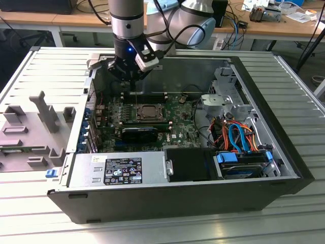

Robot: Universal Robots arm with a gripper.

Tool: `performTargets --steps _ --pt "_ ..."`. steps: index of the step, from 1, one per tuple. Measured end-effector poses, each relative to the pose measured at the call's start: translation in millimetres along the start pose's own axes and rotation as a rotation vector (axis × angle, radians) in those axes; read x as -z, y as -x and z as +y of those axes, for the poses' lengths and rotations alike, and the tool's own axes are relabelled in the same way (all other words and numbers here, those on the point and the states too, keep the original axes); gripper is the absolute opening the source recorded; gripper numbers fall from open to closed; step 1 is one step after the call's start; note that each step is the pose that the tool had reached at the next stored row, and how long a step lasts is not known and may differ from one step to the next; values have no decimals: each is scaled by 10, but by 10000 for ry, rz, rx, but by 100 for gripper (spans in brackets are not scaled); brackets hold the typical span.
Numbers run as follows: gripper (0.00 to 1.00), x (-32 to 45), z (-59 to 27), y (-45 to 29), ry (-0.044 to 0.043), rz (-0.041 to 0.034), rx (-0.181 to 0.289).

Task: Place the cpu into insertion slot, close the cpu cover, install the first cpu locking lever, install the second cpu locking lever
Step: 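Install the first cpu locking lever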

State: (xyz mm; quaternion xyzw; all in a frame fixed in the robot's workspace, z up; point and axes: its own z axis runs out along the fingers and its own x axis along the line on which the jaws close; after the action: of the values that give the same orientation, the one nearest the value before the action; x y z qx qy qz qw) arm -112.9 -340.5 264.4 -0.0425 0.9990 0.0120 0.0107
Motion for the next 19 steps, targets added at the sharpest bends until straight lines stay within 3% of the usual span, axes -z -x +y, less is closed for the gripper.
performTargets --steps 19 --pt "11 -3 -5 52 0 0 0"
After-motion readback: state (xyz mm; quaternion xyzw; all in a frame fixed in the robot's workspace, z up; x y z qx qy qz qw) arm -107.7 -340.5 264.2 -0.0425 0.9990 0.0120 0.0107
